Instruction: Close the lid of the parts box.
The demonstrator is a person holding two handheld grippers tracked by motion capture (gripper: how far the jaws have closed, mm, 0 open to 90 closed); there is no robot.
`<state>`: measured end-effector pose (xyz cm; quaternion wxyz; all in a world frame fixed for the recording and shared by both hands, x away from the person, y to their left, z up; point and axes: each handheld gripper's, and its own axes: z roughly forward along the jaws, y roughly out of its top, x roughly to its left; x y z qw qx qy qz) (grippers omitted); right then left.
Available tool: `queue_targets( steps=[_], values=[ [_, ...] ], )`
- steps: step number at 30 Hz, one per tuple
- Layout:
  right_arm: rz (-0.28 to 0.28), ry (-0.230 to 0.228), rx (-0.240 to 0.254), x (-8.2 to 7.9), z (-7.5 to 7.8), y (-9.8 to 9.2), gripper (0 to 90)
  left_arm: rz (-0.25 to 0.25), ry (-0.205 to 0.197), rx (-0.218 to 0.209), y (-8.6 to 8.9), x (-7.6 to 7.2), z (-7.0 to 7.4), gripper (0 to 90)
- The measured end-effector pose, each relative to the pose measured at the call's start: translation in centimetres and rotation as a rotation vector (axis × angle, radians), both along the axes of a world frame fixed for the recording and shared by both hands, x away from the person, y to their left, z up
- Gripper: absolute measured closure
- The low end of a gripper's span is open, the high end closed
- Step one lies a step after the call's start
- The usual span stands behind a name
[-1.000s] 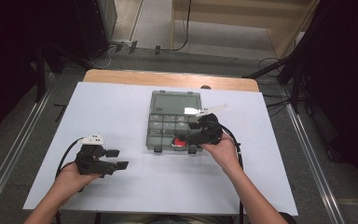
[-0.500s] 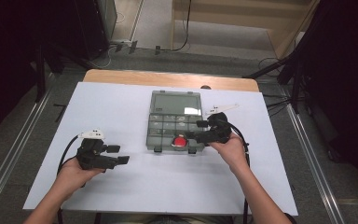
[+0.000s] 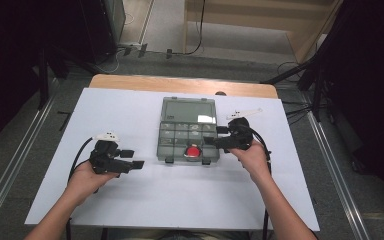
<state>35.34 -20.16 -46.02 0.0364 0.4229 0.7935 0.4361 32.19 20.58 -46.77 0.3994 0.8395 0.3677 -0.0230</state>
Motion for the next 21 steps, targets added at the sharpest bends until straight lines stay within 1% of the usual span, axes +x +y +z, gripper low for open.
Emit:
queue_targets(
  steps=[3, 5, 7, 8, 11, 13, 17, 18, 21],
  values=[
    [0.004, 0.017, -0.010, 0.4, 0.0, -0.1, 25.2, 0.003, -0.003, 0.002, -0.3, 0.4, 0.1, 31.1],
    [0.001, 0.011, -0.009, 0.6, 0.0, -0.1, 25.3, 0.000, -0.003, 0.004, -0.5, 0.7, 0.2, 31.1],
    [0.001, 0.021, -0.012, 0.8, 0.0, -0.2, 25.3, 0.003, 0.003, 0.000, -0.6, 1.0, 0.2, 31.1],
    [-0.001, 0.018, -0.014, 0.9, 0.0, -0.2, 25.3, 0.005, 0.013, -0.006, -0.7, 1.1, 0.1, 31.1],
    [-0.004, 0.024, -0.011, 1.3, 0.1, -0.4, 25.3, 0.008, 0.021, 0.013, -1.0, 1.4, 0.0, 31.1],
    [-0.004, 0.029, -0.009, 1.5, 0.1, -0.4, 25.3, 0.008, 0.022, 0.015, -1.1, 1.5, 0.0, 31.0],
    [-0.011, 0.028, -0.011, 2.0, 0.2, -0.6, 25.8, 0.008, 0.015, 0.006, -1.3, 1.9, 0.5, 31.0],
    [-0.011, 0.034, -0.010, 2.1, 0.2, -0.7, 25.8, 0.013, 0.015, 0.001, -1.4, 2.0, 0.6, 31.0],
    [-0.019, 0.032, -0.019, 2.5, 0.3, -0.7, 25.8, 0.016, 0.012, -0.005, -1.5, 2.4, 0.9, 31.1]
  ],
)
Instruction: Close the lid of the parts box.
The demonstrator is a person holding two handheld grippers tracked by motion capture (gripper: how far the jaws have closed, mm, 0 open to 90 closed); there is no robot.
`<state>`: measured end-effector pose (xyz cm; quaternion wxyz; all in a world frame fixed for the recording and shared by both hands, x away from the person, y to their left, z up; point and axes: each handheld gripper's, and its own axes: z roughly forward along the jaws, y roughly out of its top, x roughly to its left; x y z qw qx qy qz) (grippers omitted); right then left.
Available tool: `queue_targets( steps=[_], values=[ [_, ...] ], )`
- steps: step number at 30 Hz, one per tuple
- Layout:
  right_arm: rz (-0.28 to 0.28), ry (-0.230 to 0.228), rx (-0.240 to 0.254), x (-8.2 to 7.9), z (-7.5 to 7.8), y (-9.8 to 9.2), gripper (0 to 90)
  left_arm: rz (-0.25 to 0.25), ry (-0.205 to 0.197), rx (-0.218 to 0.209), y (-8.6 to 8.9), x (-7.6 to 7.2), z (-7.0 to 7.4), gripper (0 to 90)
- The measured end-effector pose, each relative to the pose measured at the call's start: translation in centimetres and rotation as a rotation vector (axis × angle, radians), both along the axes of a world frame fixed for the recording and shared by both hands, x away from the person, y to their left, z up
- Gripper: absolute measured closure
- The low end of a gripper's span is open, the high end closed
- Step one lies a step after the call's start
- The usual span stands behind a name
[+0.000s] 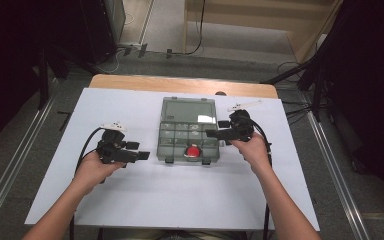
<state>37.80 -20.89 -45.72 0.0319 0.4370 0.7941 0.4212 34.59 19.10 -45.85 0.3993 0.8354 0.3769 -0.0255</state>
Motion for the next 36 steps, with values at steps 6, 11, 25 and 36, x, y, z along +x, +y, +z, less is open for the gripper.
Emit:
queue_targets(
  steps=[6, 11, 25, 36],
  values=[
    [-0.001, 0.005, 0.005, 0.8, 0.1, -0.2, 25.8, 0.010, -0.001, 0.001, -0.4, 1.0, 0.5, 31.1],
    [-0.007, 0.017, 0.005, 1.4, 0.1, -0.1, 25.7, 0.017, -0.007, 0.003, -1.1, 1.7, 0.9, 31.1],
    [-0.026, 0.023, 0.018, 2.8, 0.3, -0.1, 25.7, 0.022, -0.023, 0.024, -2.7, 4.1, 1.4, 31.1],
    [-0.037, 0.035, 0.032, 4.0, 0.0, -0.4, 26.3, 0.043, -0.019, 0.026, -3.3, 6.1, 1.5, 31.2]
  ],
)
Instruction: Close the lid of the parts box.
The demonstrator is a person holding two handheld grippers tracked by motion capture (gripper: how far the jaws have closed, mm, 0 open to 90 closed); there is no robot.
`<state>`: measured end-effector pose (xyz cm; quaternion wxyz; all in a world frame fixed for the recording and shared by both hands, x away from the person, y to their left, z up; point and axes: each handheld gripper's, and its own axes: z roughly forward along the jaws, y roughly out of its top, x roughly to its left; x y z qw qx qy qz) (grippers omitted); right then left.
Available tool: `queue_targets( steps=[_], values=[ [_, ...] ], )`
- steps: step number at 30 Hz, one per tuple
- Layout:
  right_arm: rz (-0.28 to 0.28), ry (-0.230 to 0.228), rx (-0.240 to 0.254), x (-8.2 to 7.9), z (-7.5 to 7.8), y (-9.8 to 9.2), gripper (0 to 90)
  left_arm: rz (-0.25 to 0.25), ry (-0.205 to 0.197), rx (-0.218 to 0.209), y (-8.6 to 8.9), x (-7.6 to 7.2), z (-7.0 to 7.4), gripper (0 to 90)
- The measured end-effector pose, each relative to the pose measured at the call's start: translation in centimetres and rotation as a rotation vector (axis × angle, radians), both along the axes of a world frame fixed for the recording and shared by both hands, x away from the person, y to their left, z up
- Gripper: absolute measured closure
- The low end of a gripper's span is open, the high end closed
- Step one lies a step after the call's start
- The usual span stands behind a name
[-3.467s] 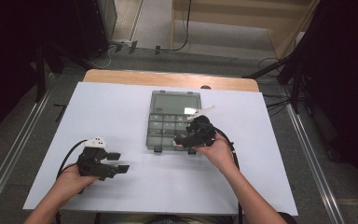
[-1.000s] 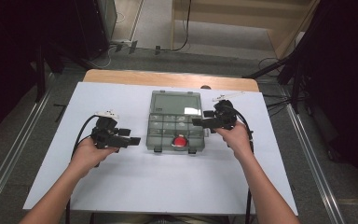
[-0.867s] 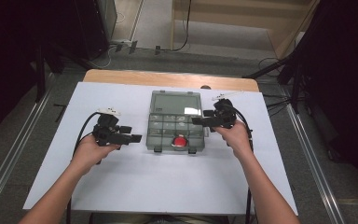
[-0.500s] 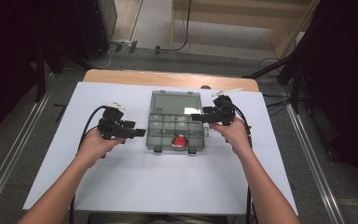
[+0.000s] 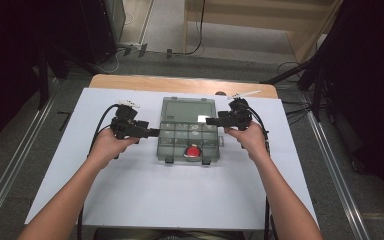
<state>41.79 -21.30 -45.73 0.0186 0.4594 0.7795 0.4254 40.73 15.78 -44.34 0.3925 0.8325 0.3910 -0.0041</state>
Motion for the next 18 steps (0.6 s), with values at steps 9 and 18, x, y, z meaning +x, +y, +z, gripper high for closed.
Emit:
queue_targets(
  steps=[9, 18],
  values=[
    [-0.009, 0.011, -0.023, 1.0, -0.2, 0.2, 26.6, 0.012, 0.000, 0.000, -1.0, 1.5, 0.0, 31.3],
    [-0.020, 0.022, -0.022, 1.8, -0.7, 0.4, 27.6, 0.032, 0.011, 0.002, -1.7, 2.9, -0.2, 31.3]
  ],
)
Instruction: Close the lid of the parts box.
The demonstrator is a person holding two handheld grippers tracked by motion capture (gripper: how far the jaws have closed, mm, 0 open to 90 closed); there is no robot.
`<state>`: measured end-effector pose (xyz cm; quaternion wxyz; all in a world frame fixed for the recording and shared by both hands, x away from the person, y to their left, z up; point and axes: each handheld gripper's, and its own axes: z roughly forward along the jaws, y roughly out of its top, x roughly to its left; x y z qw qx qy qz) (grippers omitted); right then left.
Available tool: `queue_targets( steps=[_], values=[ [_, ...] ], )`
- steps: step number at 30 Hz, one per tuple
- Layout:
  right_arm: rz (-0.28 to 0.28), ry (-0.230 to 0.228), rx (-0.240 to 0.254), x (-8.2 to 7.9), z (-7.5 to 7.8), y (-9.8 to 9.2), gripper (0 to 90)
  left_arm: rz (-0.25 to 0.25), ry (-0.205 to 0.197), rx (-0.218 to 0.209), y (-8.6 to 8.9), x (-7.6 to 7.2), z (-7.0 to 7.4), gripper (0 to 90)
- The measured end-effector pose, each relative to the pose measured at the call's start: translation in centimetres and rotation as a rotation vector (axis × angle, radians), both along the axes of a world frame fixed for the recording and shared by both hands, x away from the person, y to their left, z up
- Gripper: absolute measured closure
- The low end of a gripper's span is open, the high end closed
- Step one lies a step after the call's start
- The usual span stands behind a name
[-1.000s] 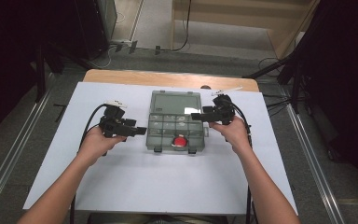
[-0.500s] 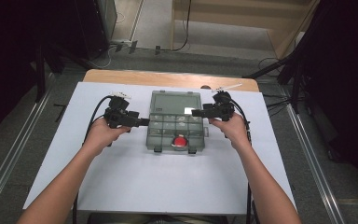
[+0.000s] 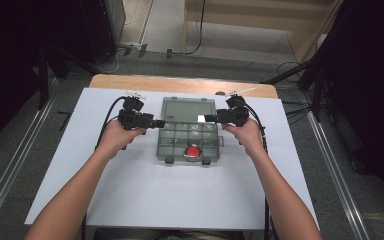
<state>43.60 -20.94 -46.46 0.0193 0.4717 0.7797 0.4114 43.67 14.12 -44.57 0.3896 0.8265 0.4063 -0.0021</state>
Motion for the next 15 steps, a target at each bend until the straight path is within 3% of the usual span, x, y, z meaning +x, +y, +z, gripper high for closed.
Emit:
queue_targets(
  steps=[5, 15],
  values=[
    [-0.008, 0.000, 0.001, 0.6, 0.0, -0.1, 28.1, 0.009, -0.013, 0.025, -0.4, 0.9, -0.3, 31.4],
    [-0.042, 0.024, -0.020, 1.7, -1.1, -0.3, 28.4, 0.043, 0.013, 0.009, -0.9, 2.4, -1.1, 31.5]
  ],
)
